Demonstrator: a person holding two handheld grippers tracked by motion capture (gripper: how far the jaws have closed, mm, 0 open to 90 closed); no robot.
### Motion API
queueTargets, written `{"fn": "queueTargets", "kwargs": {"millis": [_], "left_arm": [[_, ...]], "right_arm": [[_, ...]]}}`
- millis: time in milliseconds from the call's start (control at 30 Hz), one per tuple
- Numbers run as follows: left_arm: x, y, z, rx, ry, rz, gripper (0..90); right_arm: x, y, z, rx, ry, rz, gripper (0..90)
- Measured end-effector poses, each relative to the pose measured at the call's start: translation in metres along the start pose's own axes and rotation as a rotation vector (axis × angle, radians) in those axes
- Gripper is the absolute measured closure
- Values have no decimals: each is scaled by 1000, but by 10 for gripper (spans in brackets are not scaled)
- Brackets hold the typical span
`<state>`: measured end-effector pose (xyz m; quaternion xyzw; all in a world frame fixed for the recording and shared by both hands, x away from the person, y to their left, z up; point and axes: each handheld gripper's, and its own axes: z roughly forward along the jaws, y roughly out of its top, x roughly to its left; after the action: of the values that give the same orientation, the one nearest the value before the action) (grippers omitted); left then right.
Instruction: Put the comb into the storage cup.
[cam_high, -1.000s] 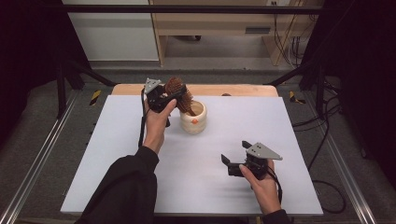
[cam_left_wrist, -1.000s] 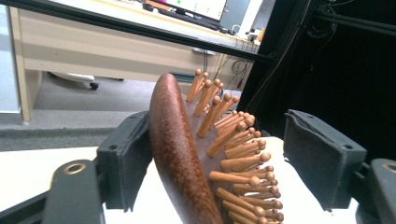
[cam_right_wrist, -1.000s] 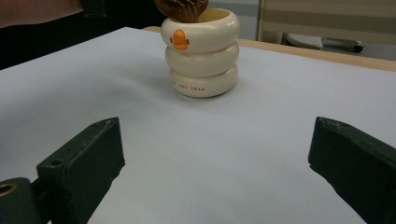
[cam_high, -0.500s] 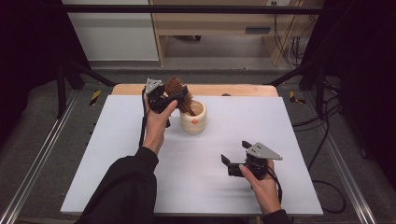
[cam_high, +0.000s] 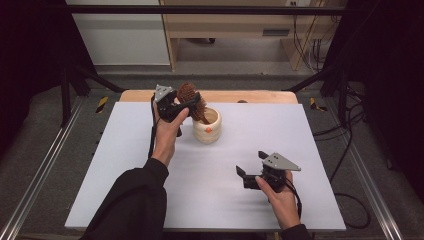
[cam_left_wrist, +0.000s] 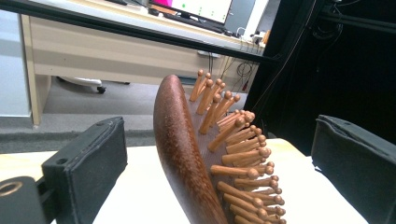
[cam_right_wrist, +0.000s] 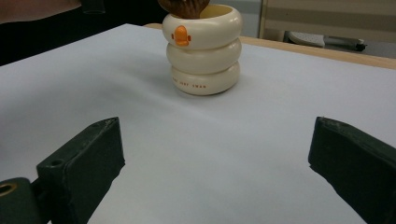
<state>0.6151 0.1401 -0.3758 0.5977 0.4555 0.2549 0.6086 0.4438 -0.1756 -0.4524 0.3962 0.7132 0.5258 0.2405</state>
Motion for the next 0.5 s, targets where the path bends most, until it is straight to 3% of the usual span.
{"fn": "queueTargets", "kwargs": {"millis": [500], "left_arm": [[-1,-1,-3,17,28,29,40]], "right_arm": [[0,0,-1,-2,0,3,38]]}}
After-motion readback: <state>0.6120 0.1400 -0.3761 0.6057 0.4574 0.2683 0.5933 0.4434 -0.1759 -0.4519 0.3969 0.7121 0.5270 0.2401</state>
